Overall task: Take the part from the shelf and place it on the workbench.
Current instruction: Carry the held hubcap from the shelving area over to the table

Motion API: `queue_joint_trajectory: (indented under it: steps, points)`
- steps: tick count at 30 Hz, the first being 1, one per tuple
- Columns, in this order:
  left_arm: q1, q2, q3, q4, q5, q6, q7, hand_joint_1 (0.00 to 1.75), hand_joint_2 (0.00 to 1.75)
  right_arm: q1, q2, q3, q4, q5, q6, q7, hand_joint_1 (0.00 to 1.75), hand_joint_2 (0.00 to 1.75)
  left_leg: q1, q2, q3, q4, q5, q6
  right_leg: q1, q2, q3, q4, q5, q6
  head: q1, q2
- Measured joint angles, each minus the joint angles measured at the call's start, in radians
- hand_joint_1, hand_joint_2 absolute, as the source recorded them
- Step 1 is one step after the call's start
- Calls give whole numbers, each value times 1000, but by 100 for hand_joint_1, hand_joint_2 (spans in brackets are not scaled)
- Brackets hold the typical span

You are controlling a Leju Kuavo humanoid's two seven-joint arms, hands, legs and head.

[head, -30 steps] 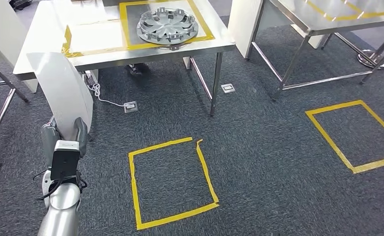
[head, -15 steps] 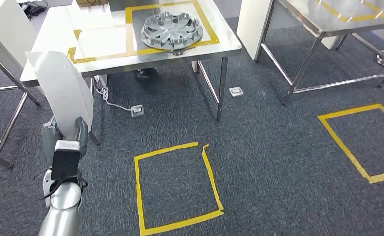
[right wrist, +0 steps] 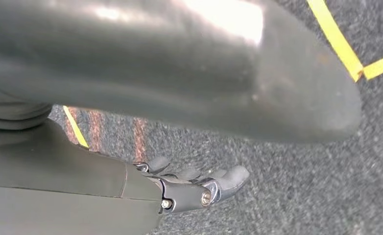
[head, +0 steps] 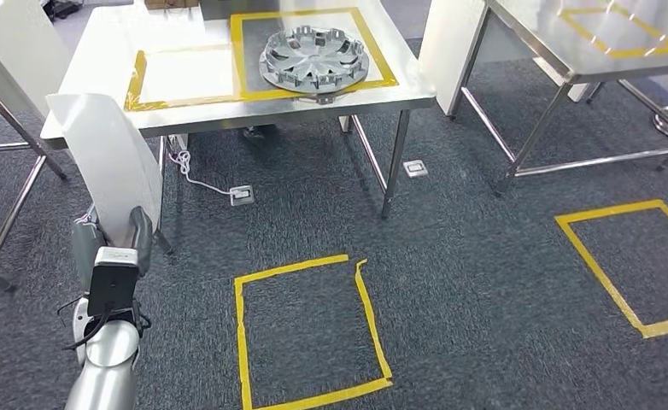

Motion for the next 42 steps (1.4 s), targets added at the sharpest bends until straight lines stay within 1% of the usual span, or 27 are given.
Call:
queue_joint_trajectory:
  steps: [2,3,4,5,7,8,9,11,14,16,18,19,20,22,24,25,29,30,31,33,34,35,36,38,39,40,42]
  points:
    - [3,0,0,-1,0,1,0,175,175,1,0,0,0,1,0,0,0,0,-1,-1,4,0,-7,7,-1,1,-84,143,-50,6,3,0]
    - [6,0,0,-1,0,1,0,175,175,2,0,0,0,2,0,0,0,0,-2,-2,7,1,-10,8,-2,1,-123,199,-60,7,3,0]
    - [8,0,0,-1,0,1,0,175,175,3,0,0,0,2,0,-1,0,0,-3,-4,11,1,-14,8,-2,1,-144,217,-49,6,4,0]
    - [10,-1,0,-1,0,1,0,175,175,5,0,0,0,1,0,-1,0,0,-3,-6,16,1,-18,6,-2,1,-143,192,-16,4,4,0]
    - [11,-1,0,-1,0,1,0,175,175,6,0,0,0,0,1,-5,0,0,-3,-9,30,1,-27,1,0,2,-93,56,71,-6,4,0]
    - [10,-1,0,-1,0,1,0,175,175,6,0,0,0,-1,1,-7,0,0,-4,-10,34,1,-33,-3,3,2,-65,-11,98,-12,4,0]
    - [9,-1,0,-1,0,1,0,175,175,5,0,0,0,-3,2,-10,0,0,-5,-11,37,1,-37,-8,5,3,-46,-55,109,-16,4,0]
    - [9,-1,0,-1,0,0,0,175,175,4,0,0,0,-6,2,-17,0,0,-6,-11,39,-1,-42,-20,11,4,-36,-79,102,-24,4,0]
    - [7,-1,0,-3,0,-1,0,175,175,5,1,0,0,-8,3,-21,0,0,-6,-9,35,21,-58,-37,3,3,-17,-90,100,-39,2,0]
    - [6,0,0,-4,0,-1,0,175,175,5,1,0,0,-8,4,-21,0,0,-4,-7,-16,124,-102,-46,0,2,-2,-94,94,-49,0,0]
    - [10,1,0,-4,0,-1,1,175,175,5,1,0,0,-8,7,-21,0,0,-2,-5,-93,249,-141,-52,0,2,8,-93,84,-53,-1,0]
    - [12,1,0,-4,0,-1,1,175,175,6,1,0,0,-8,9,-20,0,0,-1,-4,-116,275,-135,-54,0,3,14,-93,78,-53,-1,0]
    - [13,1,0,-4,-1,-1,2,175,175,7,1,0,0,-8,10,-20,0,0,0,-4,-120,263,-110,-55,-1,4,21,-93,73,-51,-1,0]
    - [14,2,0,-4,-1,-1,2,175,175,8,2,0,0,-8,15,-21,0,0,2,0,-78,141,-25,-54,-2,5,39,-92,59,-45,-1,0]
    - [14,3,0,-5,-2,-1,2,175,175,7,2,0,0,-8,24,-22,0,0,1,4,-27,31,18,-47,1,6,47,-88,44,-34,-2,0]
    - [14,3,0,-6,-3,-2,3,175,175,7,2,0,0,-9,28,-23,0,0,0,4,-17,10,18,-40,3,7,48,-88,39,-28,0,0]
    - [16,2,0,-12,-4,-2,6,175,175,5,2,0,0,-14,35,-29,0,0,0,-2,-6,6,2,-10,3,4,50,-72,19,-6,6,0]
    - [15,2,0,-14,-4,-3,6,175,175,3,2,0,0,-14,35,-30,0,0,2,-2,-1,4,-1,-4,2,4,34,-37,2,-1,8,0]
    - [15,2,0,-16,-4,-3,6,175,175,3,2,0,0,-14,35,-31,0,0,2,-1,3,4,-4,1,0,5,1,22,-22,3,10,0]
    - [16,1,0,-17,-4,-3,7,175,175,3,2,0,0,-14,35,-32,0,0,0,-2,7,4,-11,6,-1,5,-89,161,-64,8,12,0]
    - [18,1,0,-16,-5,-3,8,175,175,5,2,0,0,-14,35,-32,0,0,-1,-3,10,4,-15,7,-1,5,-124,203,-65,8,12,0]
    - [20,1,0,-16,-6,-3,9,175,175,7,2,0,0,-14,35,-32,0,0,-1,-5,15,4,-20,6,-1,5,-141,207,-45,6,12,0]
    - [21,1,0,-17,-9,-3,10,175,175,9,2,0,0,-14,36,-32,0,0,-1,-7,22,4,-25,5,-1,5,-135,170,-7,3,13,0]
    - [23,1,0,-21,-15,-4,13,175,175,9,2,0,0,-14,41,-32,0,0,-2,-9,37,4,-37,-1,2,5,-85,32,79,-8,13,0]
    - [23,1,0,-23,-18,-4,15,175,175,8,2,0,0,-14,46,-33,0,0,-4,-10,42,4,-42,-6,5,5,-61,-27,104,-13,13,0]
    - [24,1,0,-26,-20,-5,16,175,175,7,2,0,0,-14,51,-33,0,0,-4,-10,45,4,-47,-11,8,5,-47,-62,113,-18,13,0]
    - [26,1,0,-31,-22,-9,19,175,175,6,2,0,0,-14,63,-34,0,0,-5,-10,50,0,-54,-23,12,5,-38,-77,105,-26,13,0]
